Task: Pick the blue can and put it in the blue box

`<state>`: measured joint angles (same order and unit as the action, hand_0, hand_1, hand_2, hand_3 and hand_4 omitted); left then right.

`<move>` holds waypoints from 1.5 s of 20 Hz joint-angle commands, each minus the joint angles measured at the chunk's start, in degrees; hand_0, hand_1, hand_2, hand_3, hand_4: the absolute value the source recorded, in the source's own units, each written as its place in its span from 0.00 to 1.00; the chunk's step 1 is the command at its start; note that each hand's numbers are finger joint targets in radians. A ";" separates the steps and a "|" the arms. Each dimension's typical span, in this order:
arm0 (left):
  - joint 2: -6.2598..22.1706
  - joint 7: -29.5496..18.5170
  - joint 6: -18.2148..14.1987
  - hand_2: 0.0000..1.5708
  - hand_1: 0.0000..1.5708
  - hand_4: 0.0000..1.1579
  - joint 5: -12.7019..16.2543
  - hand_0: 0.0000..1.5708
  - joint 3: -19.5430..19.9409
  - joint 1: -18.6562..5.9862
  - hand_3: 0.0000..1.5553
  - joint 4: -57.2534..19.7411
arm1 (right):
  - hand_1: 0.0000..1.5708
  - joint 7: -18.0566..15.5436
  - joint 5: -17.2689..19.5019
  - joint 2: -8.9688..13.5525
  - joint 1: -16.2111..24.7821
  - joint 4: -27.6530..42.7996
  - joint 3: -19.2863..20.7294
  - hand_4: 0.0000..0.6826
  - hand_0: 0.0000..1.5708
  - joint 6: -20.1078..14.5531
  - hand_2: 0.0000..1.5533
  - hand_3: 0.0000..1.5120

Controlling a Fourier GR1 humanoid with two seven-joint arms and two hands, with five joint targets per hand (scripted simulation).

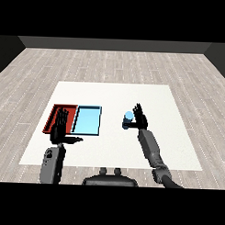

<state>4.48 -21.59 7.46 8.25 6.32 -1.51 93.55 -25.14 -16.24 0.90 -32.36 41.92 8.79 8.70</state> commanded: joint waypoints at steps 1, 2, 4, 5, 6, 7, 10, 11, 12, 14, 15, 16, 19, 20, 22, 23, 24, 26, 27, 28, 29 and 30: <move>-0.35 3.08 -0.77 0.00 0.00 0.00 0.13 0.00 -0.69 -0.02 0.00 2.05 | 0.00 -5.19 -0.88 -0.86 -4.47 -9.44 -0.53 0.00 0.00 -0.51 0.00 0.00; -0.33 1.78 0.06 0.00 0.00 0.00 0.42 0.00 -0.65 2.50 0.00 4.26 | 0.00 -3.76 -0.34 -0.47 -0.95 -5.19 -0.10 0.00 0.00 1.71 0.00 0.00; 0.53 2.05 0.45 0.00 0.00 0.00 1.06 0.00 0.42 -0.66 0.00 1.49 | 0.00 -1.94 -0.87 0.20 -5.33 -6.65 0.71 0.00 0.00 -0.26 0.00 0.00; 0.07 -0.55 0.99 0.00 0.00 0.00 1.15 0.00 0.77 -0.57 0.00 -1.84 | 0.00 -3.18 -0.19 -0.18 -3.88 -7.50 0.12 0.00 0.00 -0.12 0.00 0.00; -0.11 -3.38 1.53 0.00 0.00 0.00 -0.44 0.00 -0.12 2.76 0.00 -0.33 | 0.00 -8.19 -1.58 -0.87 -8.37 -15.79 -0.68 0.00 0.00 -1.45 0.00 0.00; 0.54 3.79 -0.50 0.00 0.00 0.00 1.28 0.00 0.73 -2.39 0.00 1.30 | 0.00 -4.33 -0.37 -0.62 -6.00 -11.00 -0.01 0.00 0.00 0.34 0.00 0.00; -1.01 -1.36 -0.83 0.00 0.00 0.00 -1.79 0.00 -0.97 -1.76 0.00 -2.64 | 0.00 -3.94 -1.88 -0.88 -7.41 -12.19 -0.52 0.00 0.00 -1.16 0.00 0.00; 0.71 2.22 1.57 0.00 0.00 0.00 2.81 0.00 1.16 0.32 0.00 2.23 | 0.00 -4.50 -0.69 -0.86 -7.80 -13.21 -0.30 0.00 0.00 -0.03 0.00 0.00; -1.18 2.71 -0.68 0.00 0.00 0.00 0.48 0.00 -1.15 0.21 0.00 3.09 | 0.00 -3.86 -0.50 0.20 -8.49 -13.88 -0.07 0.00 0.00 0.03 0.00 0.00; -2.32 0.32 -1.75 0.00 0.00 0.00 -1.49 0.00 -2.12 0.66 0.00 1.46 | 0.00 0.48 -1.63 1.59 -5.34 -8.14 -0.55 0.00 0.00 1.59 0.00 0.00; -1.53 0.37 -1.09 0.00 0.00 0.00 -1.23 0.00 -1.50 2.76 0.00 2.63 | 0.00 -4.22 -0.77 0.49 -10.83 -16.76 0.81 0.00 0.00 0.98 0.00 0.00; 0.14 1.70 -0.68 0.00 0.00 0.00 0.39 0.00 0.78 2.42 0.00 3.52 | 0.00 -4.75 -5.20 -0.83 -5.73 -12.21 -7.01 0.00 0.00 -2.63 0.00 0.00; 0.65 -1.44 0.85 0.00 0.00 0.00 0.89 0.00 1.53 -2.19 0.00 -3.38 | 0.00 -5.74 -2.77 2.80 -9.23 -18.54 0.28 0.00 0.00 4.64 0.00 0.00; 0.07 2.34 -0.61 0.00 0.00 0.00 1.37 0.00 0.99 -1.14 0.00 1.16 | 0.00 -4.61 -1.35 1.30 -9.81 -18.81 -0.65 0.00 0.00 1.11 0.00 0.00; -0.61 0.48 -1.07 0.00 0.00 0.00 -0.59 0.00 -0.16 -2.39 0.00 -1.69 | 0.00 -4.42 -0.77 -0.84 -9.74 -16.86 -1.60 0.00 0.00 -8.06 0.00 0.00; 0.67 1.58 0.75 0.00 0.00 0.00 1.03 0.00 0.49 0.31 0.00 0.83 | 0.69 -8.12 -0.49 -0.85 -8.11 -17.37 -2.93 0.61 0.69 -13.06 0.84 0.83; 0.29 3.55 -1.25 0.00 0.00 0.00 0.90 0.00 0.78 -1.19 0.00 2.79 | 0.95 -6.87 -0.19 1.47 -9.79 -19.97 -0.09 0.88 0.95 -12.79 0.97 0.98; -0.45 1.87 -0.71 0.00 0.00 0.00 0.98 0.00 0.46 -2.77 0.00 -1.01 | 0.98 -7.88 0.11 -0.86 -11.08 -19.91 -3.18 0.96 0.98 -18.87 0.96 0.96; 0.69 3.95 0.12 0.00 0.00 0.00 1.75 0.00 0.60 2.73 0.00 5.82 | 0.95 -5.82 1.04 -0.54 -13.70 -20.65 -1.54 0.95 0.95 -19.47 0.95 0.94; -0.23 1.45 -0.43 0.00 0.00 0.00 0.17 0.00 -0.11 0.83 0.00 2.38 | 0.95 -7.67 2.47 -0.54 -11.39 -20.67 -2.77 0.93 0.95 -19.27 0.95 0.95; -1.70 -3.79 -0.67 0.00 0.00 0.00 -2.24 0.00 -1.08 0.31 0.00 -3.11 | 0.95 -4.91 2.22 0.22 -12.72 -20.55 -2.46 0.90 0.95 -19.94 0.95 0.95; -0.37 2.19 -1.06 0.00 0.00 0.00 -0.16 0.00 -0.17 -0.08 0.00 1.65 | 0.95 -3.58 2.54 1.44 -12.12 -19.88 -2.71 0.90 0.95 -19.13 0.95 0.95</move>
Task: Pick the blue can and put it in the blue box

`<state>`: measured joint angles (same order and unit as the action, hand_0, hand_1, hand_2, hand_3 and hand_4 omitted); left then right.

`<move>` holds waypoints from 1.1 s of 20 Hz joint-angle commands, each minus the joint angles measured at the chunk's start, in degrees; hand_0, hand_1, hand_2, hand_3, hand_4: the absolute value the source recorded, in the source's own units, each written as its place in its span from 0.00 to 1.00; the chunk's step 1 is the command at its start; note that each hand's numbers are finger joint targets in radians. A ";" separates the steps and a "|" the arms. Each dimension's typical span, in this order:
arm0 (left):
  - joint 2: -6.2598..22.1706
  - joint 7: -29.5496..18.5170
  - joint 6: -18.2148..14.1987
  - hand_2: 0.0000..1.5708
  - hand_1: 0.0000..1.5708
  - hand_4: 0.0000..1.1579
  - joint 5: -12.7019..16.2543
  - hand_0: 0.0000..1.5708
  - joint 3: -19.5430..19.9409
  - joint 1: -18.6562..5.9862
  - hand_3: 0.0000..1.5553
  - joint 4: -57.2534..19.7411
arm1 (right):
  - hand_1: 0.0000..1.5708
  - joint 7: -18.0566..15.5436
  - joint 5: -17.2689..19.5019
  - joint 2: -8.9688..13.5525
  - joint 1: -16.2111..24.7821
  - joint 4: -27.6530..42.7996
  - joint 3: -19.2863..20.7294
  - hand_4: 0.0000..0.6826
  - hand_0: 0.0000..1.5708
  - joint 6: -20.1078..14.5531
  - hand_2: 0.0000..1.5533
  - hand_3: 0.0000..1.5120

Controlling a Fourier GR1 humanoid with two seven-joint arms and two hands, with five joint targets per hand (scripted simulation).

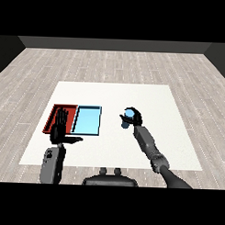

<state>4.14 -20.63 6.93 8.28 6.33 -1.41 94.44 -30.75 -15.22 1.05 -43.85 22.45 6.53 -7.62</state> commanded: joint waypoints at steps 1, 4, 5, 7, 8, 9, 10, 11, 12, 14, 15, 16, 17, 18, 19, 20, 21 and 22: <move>-1.48 0.22 -1.84 0.00 0.00 0.00 -1.98 0.00 -1.67 -1.87 0.00 -1.55 | 0.96 -0.25 1.72 -0.41 -1.22 -1.94 0.03 0.91 0.96 -4.46 0.95 0.95; -0.54 2.68 -1.21 0.00 0.00 0.00 -0.62 0.00 -1.03 -0.36 0.00 1.18 | 0.95 -1.99 1.90 -0.72 -0.57 -2.90 0.15 0.90 0.95 -4.04 0.96 0.95; -0.88 -0.46 -0.06 0.00 0.00 0.00 -1.65 0.00 -1.89 2.15 0.00 0.31 | 0.95 1.36 1.91 -0.75 0.80 2.92 -0.93 0.92 0.95 -4.90 0.95 0.95; 0.30 -0.03 0.42 0.00 0.00 0.00 -1.73 0.00 -1.18 1.53 0.00 0.04 | 0.95 2.19 1.59 -1.00 0.20 4.26 -1.89 0.93 0.95 -5.14 0.94 0.94; 0.04 3.17 -0.16 0.00 0.00 0.00 -1.24 0.00 -1.92 3.13 0.00 4.93 | 0.95 2.59 2.52 -0.25 1.01 6.20 -3.20 0.94 0.95 -4.72 0.94 0.93; 1.05 1.31 1.81 0.00 0.00 0.00 -1.47 0.00 -2.19 3.57 0.00 3.74 | 0.92 2.70 2.61 1.20 -3.91 2.57 -2.24 0.92 0.92 -4.20 0.94 0.93; 2.00 -1.46 2.67 0.00 0.00 0.00 -1.03 0.00 -0.10 -0.81 0.00 -3.64 | 0.90 3.82 3.31 2.16 -0.01 7.05 -3.66 0.91 0.90 -3.74 0.93 0.93; -0.69 1.79 -0.79 0.00 0.00 0.00 -4.38 0.00 -4.06 1.16 0.00 1.60 | 0.91 5.65 3.74 0.97 -1.98 8.72 -4.06 0.91 0.91 -6.88 0.93 0.93; -0.32 1.66 0.36 0.00 0.00 0.00 -2.99 0.00 -3.34 -1.70 0.00 -1.79 | 0.92 5.69 4.27 1.34 -3.53 9.00 -4.15 0.92 0.92 -7.94 0.94 0.93; -1.87 0.75 0.28 0.00 0.00 0.00 -4.35 0.00 -5.66 -1.87 0.00 -2.74 | 0.93 8.53 5.05 3.24 1.06 15.31 -5.96 0.91 0.93 -6.41 0.94 0.93; -2.09 3.27 -0.11 0.00 0.00 0.00 -4.73 0.00 -6.37 -3.83 0.00 -4.40 | 0.91 5.12 6.10 3.27 -1.08 12.78 -5.85 0.91 0.91 -7.01 0.93 0.92; -2.84 4.16 -0.23 0.00 0.00 0.00 -5.29 0.00 -7.87 -1.48 0.00 -2.66 | 0.91 9.60 7.01 3.78 0.16 17.45 -7.92 0.91 0.91 -7.15 0.93 0.92; -3.40 4.31 -0.77 0.00 0.00 0.00 -5.96 0.00 -8.36 -2.06 0.00 -4.02 | 0.91 8.52 6.68 6.38 -0.51 16.92 -6.81 0.91 0.91 -5.06 0.93 0.92; -2.39 7.43 -1.25 0.00 0.00 0.00 -6.40 0.00 -8.71 -1.12 0.00 1.20 | 0.92 12.33 7.31 2.61 2.62 24.60 -9.16 0.91 0.92 -9.08 0.93 0.92; -4.03 5.97 -6.78 0.00 0.00 0.00 -7.41 0.00 -15.62 -2.56 0.00 -2.43 | 0.92 10.70 7.02 5.27 2.21 24.16 -8.51 0.90 0.92 -6.37 0.93 0.92; -3.37 8.30 -2.12 0.00 0.00 0.00 -6.33 0.00 -9.94 -7.10 0.00 -5.74 | 0.91 14.81 8.39 2.88 0.42 27.53 -10.61 0.90 0.91 -9.51 0.93 0.93; -4.06 4.30 -4.19 0.00 0.00 0.00 -7.17 0.00 -15.62 -1.40 0.00 -4.66 | 0.91 13.73 8.70 4.65 0.77 27.11 -9.69 0.91 0.91 -9.21 0.93 0.93; -4.08 6.42 -4.52 0.00 0.00 0.00 -6.88 0.00 -13.11 -5.17 0.00 -7.13 | 0.90 14.48 9.07 6.53 2.83 28.52 -10.30 0.91 0.90 -6.17 0.93 0.93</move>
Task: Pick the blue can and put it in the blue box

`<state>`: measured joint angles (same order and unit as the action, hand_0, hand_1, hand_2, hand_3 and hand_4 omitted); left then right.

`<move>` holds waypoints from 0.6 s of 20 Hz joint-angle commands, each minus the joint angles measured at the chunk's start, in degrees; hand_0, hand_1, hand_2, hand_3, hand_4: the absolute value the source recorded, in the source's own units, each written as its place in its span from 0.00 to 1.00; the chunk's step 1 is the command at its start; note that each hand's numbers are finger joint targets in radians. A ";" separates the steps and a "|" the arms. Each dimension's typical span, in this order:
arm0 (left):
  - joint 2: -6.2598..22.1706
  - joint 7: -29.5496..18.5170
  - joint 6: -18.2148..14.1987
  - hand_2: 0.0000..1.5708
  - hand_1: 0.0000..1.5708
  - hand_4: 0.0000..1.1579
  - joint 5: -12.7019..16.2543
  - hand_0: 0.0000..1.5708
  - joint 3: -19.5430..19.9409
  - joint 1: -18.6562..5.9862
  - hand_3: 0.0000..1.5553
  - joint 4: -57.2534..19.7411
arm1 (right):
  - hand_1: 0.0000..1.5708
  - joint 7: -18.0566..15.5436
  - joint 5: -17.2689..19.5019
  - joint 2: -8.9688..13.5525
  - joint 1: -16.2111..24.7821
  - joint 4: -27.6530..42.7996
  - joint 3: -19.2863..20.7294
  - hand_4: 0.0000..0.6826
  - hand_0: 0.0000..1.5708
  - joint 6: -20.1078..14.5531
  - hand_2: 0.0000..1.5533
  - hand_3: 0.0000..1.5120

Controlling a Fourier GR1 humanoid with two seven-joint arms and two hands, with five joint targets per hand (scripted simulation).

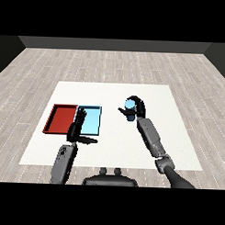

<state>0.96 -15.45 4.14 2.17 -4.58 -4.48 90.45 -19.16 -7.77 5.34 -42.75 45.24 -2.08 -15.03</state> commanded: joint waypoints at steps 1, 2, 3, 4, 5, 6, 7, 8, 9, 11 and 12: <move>-0.91 1.72 -0.94 0.00 0.00 0.00 -1.76 0.00 -1.94 -0.46 0.00 -1.30 | 0.90 4.66 2.24 0.75 4.27 10.54 -2.55 0.90 0.90 -0.82 0.93 0.93; -0.92 1.66 -1.19 0.00 0.00 0.00 -1.75 0.00 -2.15 -0.56 0.00 -1.47 | 0.90 6.60 3.00 0.21 7.18 15.25 -3.92 0.90 0.90 -1.79 0.93 0.93; -0.93 1.59 -1.43 0.00 0.00 0.00 -1.75 0.00 -2.35 -0.65 0.00 -1.63 | 0.90 8.39 3.79 -0.27 9.98 19.66 -5.33 0.90 0.90 -2.74 0.93 0.93; -0.93 1.53 -1.66 0.00 0.00 0.00 -1.74 0.00 -2.55 -0.73 0.00 -1.78 | 0.90 10.03 4.63 -0.72 12.68 23.79 -6.77 0.90 0.90 -3.67 0.93 0.93; -0.94 1.46 -1.89 0.00 0.00 0.00 -1.73 0.00 -2.74 -0.83 0.00 -1.94 | 0.90 11.55 5.55 -1.13 15.32 27.70 -8.27 0.90 0.90 -4.59 0.93 0.93; -0.94 -0.42 -1.51 0.00 0.00 0.00 -1.17 0.00 -1.23 -2.10 0.00 -4.80 | 0.90 10.82 6.66 -2.15 17.05 27.50 -9.09 0.90 0.90 -4.96 0.93 0.93; -0.94 2.39 -5.47 0.00 0.00 0.00 -1.83 0.00 -5.97 -2.98 0.00 -3.10 | 0.90 13.33 7.48 -1.94 18.04 31.28 -9.98 0.90 0.90 -6.04 0.93 0.93; -0.95 -0.09 -3.46 0.00 0.00 0.00 0.20 0.00 -5.18 -4.72 0.00 -6.75 | 0.90 16.01 8.30 -1.19 14.93 31.76 -9.78 0.90 0.90 -5.78 0.93 0.93; -0.95 3.25 -6.39 0.00 0.00 0.00 1.74 0.00 -8.52 -3.71 0.00 -4.06 | 0.90 16.16 8.40 -0.82 18.82 34.72 -10.60 0.90 0.90 -5.20 0.93 0.93; -0.95 3.77 -5.84 0.00 0.00 0.00 2.70 0.00 -9.59 -3.88 0.00 -3.21 | 0.91 16.06 9.88 -0.50 17.32 33.46 -9.76 0.89 0.91 -4.43 0.93 0.93; -0.95 3.17 -1.94 0.00 0.00 0.00 2.12 0.00 -5.28 -6.01 0.00 -6.85 | 0.92 17.73 12.30 -3.48 19.71 36.33 -12.94 0.89 0.92 -7.54 0.93 0.93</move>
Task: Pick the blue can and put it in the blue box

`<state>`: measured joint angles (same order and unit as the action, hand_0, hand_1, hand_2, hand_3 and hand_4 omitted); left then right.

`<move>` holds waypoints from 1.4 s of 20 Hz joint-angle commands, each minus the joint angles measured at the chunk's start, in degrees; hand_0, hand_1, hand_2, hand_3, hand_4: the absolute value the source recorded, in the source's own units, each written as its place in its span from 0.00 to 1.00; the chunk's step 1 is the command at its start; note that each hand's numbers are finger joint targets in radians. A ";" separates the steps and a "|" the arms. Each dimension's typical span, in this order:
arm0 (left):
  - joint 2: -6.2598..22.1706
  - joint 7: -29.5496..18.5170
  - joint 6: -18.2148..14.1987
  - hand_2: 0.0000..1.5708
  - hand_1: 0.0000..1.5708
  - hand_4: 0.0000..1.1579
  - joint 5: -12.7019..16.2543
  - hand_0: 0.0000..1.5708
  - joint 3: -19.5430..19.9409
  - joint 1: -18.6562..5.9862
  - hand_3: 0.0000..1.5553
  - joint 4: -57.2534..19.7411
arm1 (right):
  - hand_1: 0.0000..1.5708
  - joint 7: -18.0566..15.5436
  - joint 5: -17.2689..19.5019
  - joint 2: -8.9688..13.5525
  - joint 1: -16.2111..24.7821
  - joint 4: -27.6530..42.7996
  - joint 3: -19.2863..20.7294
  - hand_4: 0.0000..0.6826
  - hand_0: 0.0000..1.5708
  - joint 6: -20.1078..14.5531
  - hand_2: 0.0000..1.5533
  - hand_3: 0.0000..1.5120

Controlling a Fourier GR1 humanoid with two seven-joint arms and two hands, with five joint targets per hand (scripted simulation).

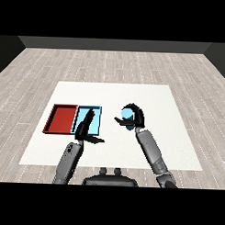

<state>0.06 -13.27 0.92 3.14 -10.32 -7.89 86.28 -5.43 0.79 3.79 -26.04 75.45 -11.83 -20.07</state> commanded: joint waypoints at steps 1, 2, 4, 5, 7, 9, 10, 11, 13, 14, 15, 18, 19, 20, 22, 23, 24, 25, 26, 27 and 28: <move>-0.06 2.20 -2.12 0.00 0.00 0.00 1.69 0.00 -4.16 -1.14 0.00 -1.57 | 0.92 1.85 3.14 -1.15 0.18 3.03 -0.92 0.90 0.92 -0.52 0.93 0.93; -0.06 1.25 -1.93 0.00 0.00 0.00 4.09 0.00 -3.03 -6.05 0.00 -7.97 | 0.92 1.55 1.61 2.24 5.71 7.59 -0.74 0.90 0.92 1.85 0.93 0.92; -0.06 -0.61 -0.90 0.00 0.00 0.00 3.60 0.00 -2.39 -3.00 0.00 -7.47 | 0.92 3.93 4.92 -2.96 -1.26 2.77 -1.21 0.90 0.92 -0.99 0.94 0.92; -0.06 2.19 -3.79 0.00 0.00 0.00 5.71 0.00 -5.01 -5.35 0.00 -6.72 | 0.93 -0.02 2.92 -0.59 3.54 4.48 0.08 0.90 0.93 2.56 0.94 0.92; -0.06 1.63 -5.49 0.00 0.00 0.00 4.82 0.00 -7.62 -4.12 0.00 -5.52 | 0.93 5.03 5.22 -2.62 -0.38 5.50 -0.87 0.89 0.93 1.86 0.94 0.93; -0.06 0.16 -7.44 0.00 0.00 0.00 4.89 0.00 -9.30 -4.55 0.00 -7.47 | 0.94 2.63 6.46 -2.84 2.81 5.81 -1.50 0.90 0.94 2.88 0.94 0.92; -0.06 0.56 -8.76 0.00 0.00 0.00 5.49 0.00 -8.49 -7.87 0.00 -11.12 | 0.94 -1.28 4.14 -2.71 4.20 3.79 0.50 0.91 0.94 4.00 0.94 0.93; -0.06 -2.57 -6.31 0.00 0.00 0.00 4.22 0.00 -9.95 -2.51 0.00 -9.03 | 0.95 4.16 5.12 -1.68 3.44 8.89 0.09 0.91 0.95 5.03 0.95 0.93; -0.06 1.09 -6.77 0.00 0.00 0.00 5.23 0.00 -7.26 -5.99 0.00 -8.75 | 0.95 6.95 7.87 -2.96 2.57 9.49 0.08 0.89 0.95 4.05 0.94 0.93; -0.06 -0.71 -5.28 0.00 0.00 0.00 3.45 0.00 -7.43 -2.46 0.00 -8.09 | 0.95 7.94 9.11 -3.72 4.66 12.62 -2.50 0.88 0.95 3.07 0.94 0.93; -0.06 0.17 -7.59 0.00 0.00 0.00 6.06 0.00 -9.77 -2.79 0.00 -8.04 | 0.95 1.20 5.66 -3.73 0.43 2.92 -5.02 0.89 0.95 -2.17 0.94 0.93; -0.06 0.40 -8.96 0.00 0.00 0.00 6.60 0.00 -10.24 -5.65 0.00 -9.07 | 0.95 7.32 6.91 -1.74 4.52 14.71 -1.82 0.89 0.95 5.49 0.95 0.93; -0.06 0.55 -7.41 0.00 0.00 0.00 8.18 0.00 -7.49 -8.69 0.00 -13.35 | 0.95 1.10 6.88 -2.65 4.67 9.13 -0.48 0.89 0.95 5.53 0.95 0.93; -0.06 -2.45 -11.35 0.00 0.00 0.00 10.60 0.00 -12.75 -7.54 0.00 -15.65 | 0.95 0.32 5.10 -3.74 -1.46 1.31 -3.37 0.89 0.95 0.36 0.95 0.92; -0.06 -0.13 -10.31 0.00 0.00 0.00 11.26 0.00 -11.05 -10.85 0.00 -14.43 | 0.94 4.16 4.53 -3.76 -0.83 5.47 -4.34 0.88 0.94 0.16 0.94 0.93; -0.06 -0.47 -10.09 0.00 0.00 0.00 11.55 0.00 -10.30 -9.96 0.00 -15.39 | 0.94 5.17 5.77 -3.77 -0.18 6.96 -5.14 0.88 0.94 0.12 0.94 0.92; -0.06 -2.68 -10.55 0.00 0.00 0.00 12.19 0.00 -10.98 -11.67 0.00 -18.51 | 0.94 4.29 5.89 -3.77 3.57 9.08 -7.07 0.89 0.94 -0.21 0.94 0.92; -0.06 -0.62 -9.33 0.00 0.00 0.00 10.32 0.00 -10.57 -8.22 0.00 -13.74 | 0.95 4.77 6.48 -3.78 3.91 11.56 -2.29 0.89 0.95 4.06 0.94 0.93; -0.06 -3.28 -10.70 0.00 0.00 0.00 11.60 0.00 -13.07 -9.46 0.00 -18.14 | 0.95 4.86 6.27 -3.78 4.43 11.86 -6.15 0.90 0.95 1.49 0.94 0.92; -0.06 0.20 -15.29 0.00 0.00 0.00 13.98 0.00 -15.12 -13.21 0.00 -17.81 | 0.94 5.79 4.66 -3.78 1.08 10.55 -3.59 0.90 0.94 3.47 0.94 0.92; -0.06 -1.96 -10.74 0.00 0.00 0.00 13.85 0.00 -11.47 -12.55 0.00 -19.38 | 0.95 5.22 4.98 -3.78 2.20 10.39 -3.39 0.89 0.95 3.04 0.94 0.92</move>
<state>0.01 -14.71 -10.06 14.94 -22.22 -18.36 69.62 -0.64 6.41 0.12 -23.72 85.14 -15.83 -17.72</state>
